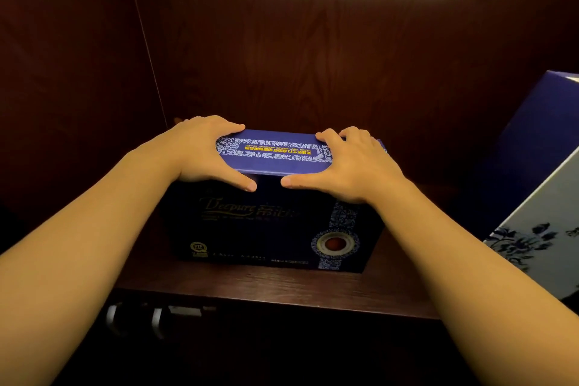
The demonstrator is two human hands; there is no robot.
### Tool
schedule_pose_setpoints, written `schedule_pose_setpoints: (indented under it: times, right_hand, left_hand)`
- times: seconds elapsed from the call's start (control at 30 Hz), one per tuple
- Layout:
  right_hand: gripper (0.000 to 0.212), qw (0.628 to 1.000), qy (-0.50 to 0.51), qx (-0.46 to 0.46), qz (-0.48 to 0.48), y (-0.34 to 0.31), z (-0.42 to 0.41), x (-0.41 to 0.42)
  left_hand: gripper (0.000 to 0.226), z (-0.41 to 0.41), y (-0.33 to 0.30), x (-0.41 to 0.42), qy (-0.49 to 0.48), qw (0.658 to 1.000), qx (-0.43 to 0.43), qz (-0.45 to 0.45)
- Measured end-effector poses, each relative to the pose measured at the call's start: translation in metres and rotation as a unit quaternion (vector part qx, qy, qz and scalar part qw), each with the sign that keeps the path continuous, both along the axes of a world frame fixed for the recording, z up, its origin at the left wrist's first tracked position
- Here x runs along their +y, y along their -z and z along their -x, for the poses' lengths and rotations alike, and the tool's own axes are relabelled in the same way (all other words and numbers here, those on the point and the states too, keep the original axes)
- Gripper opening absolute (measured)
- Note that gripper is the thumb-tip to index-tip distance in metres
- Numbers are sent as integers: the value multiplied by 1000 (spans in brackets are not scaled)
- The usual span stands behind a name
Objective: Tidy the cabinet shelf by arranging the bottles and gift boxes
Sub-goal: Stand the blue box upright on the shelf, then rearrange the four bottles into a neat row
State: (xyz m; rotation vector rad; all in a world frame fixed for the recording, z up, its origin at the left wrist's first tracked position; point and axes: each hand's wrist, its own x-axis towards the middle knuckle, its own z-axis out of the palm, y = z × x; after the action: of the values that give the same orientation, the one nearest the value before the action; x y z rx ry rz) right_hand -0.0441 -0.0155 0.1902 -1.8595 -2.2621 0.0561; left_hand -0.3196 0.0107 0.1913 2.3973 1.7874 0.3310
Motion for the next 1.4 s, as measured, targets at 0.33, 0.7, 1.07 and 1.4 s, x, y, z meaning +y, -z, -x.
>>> schedule_pose_setpoints:
  times: [0.33, 0.7, 1.07, 1.4]
  right_hand:
    - [121, 999, -16, -30, -40, 3, 1, -12]
    - [37, 969, -149, -31, -193, 30, -57, -73]
    - [23, 992, -73, -53, -90, 46, -262, -220]
    - [20, 993, 55, -44, -90, 60, -457, -350]
  left_hand:
    - [126, -3, 4, -26, -19, 998, 27, -56]
    - [52, -109, 26, -114, -37, 975, 61, -209]
    - [24, -346, 36, -231, 80, 983, 78, -143]
    - [18, -555, 53, -310, 194, 969, 91, -123]
